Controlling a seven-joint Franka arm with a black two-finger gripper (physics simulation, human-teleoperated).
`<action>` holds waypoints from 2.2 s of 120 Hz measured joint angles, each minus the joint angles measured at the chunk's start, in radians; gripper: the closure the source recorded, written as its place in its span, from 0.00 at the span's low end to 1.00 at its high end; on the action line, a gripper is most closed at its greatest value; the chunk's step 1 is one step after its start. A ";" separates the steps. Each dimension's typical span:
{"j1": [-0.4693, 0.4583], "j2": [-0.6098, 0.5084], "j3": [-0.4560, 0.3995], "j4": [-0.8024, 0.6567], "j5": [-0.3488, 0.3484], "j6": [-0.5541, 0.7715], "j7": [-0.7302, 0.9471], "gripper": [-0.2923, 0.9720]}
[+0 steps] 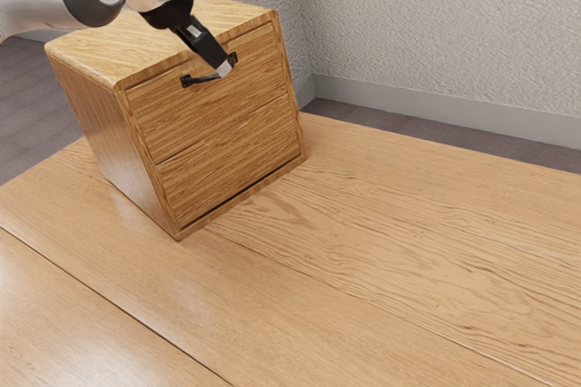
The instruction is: Pull the drawer handle with one arm to open the drawer
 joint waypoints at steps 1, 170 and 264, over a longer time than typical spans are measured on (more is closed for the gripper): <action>0.000 0.000 0.000 0.000 0.000 0.002 0.001 0.23; 0.036 -0.012 -0.022 -0.199 -0.021 0.234 0.066 0.23; -0.053 -0.067 -0.087 -0.327 -0.025 0.352 0.031 0.21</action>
